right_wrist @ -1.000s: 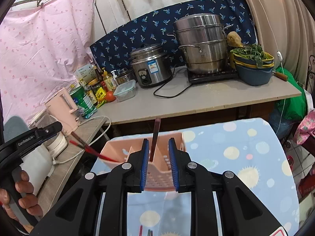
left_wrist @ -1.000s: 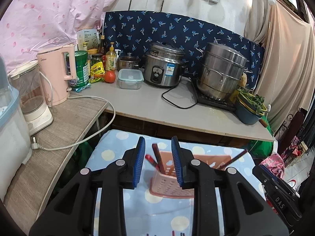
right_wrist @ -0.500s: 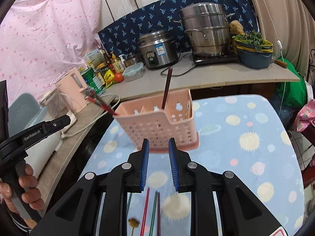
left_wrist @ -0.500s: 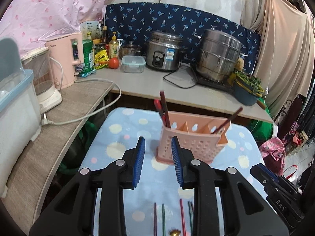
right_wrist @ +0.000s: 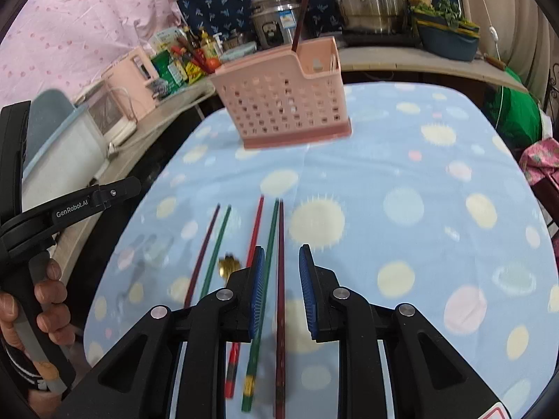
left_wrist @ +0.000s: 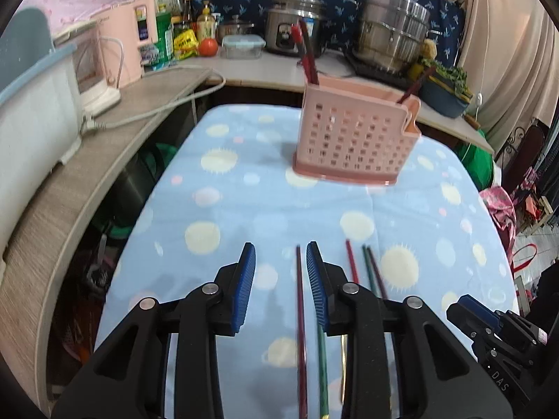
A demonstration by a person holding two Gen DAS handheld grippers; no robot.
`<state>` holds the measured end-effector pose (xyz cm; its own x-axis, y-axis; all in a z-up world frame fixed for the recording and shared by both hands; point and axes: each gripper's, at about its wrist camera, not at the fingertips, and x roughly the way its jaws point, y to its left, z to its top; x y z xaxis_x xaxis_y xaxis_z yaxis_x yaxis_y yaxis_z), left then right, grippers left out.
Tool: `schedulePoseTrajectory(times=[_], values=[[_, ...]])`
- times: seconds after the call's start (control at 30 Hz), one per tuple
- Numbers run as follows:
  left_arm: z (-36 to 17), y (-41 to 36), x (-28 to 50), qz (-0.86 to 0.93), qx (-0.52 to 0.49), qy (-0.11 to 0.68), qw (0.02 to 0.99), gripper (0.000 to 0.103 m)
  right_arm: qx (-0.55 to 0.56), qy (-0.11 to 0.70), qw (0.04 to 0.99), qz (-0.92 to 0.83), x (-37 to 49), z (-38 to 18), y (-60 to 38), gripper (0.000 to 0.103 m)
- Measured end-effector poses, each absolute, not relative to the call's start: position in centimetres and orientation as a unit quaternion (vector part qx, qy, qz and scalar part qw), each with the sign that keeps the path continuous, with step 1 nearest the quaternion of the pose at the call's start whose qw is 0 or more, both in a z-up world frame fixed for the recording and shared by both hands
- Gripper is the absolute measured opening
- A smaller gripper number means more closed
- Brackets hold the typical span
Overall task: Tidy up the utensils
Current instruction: 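Withdraw both tools back over the remaining utensils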
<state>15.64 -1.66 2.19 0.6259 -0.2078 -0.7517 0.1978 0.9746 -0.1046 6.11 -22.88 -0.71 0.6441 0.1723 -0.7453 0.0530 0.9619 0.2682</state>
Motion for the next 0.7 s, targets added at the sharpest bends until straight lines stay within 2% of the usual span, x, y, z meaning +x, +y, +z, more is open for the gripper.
schedulePoseTrajectory(times=[0.4,0.47,0.7], values=[[-2.6,0.0,11.3,-0.109,-0.011,0.467,0.877,0.031,0.122,0.472,0.873,0.035,2.0,-5.1,-20.8,0.021],[-3.2,0.2,10.7,-0.109,-0.012,0.474,0.874,0.035,0.115,0.475,0.872,0.032,1.5,-5.4,-20.6,0.021],[-5.0,0.5,9.2,-0.110,-0.005,0.496,0.861,0.035,0.107,0.481,0.870,0.028,0.5,-6.0,-20.6,0.021]])
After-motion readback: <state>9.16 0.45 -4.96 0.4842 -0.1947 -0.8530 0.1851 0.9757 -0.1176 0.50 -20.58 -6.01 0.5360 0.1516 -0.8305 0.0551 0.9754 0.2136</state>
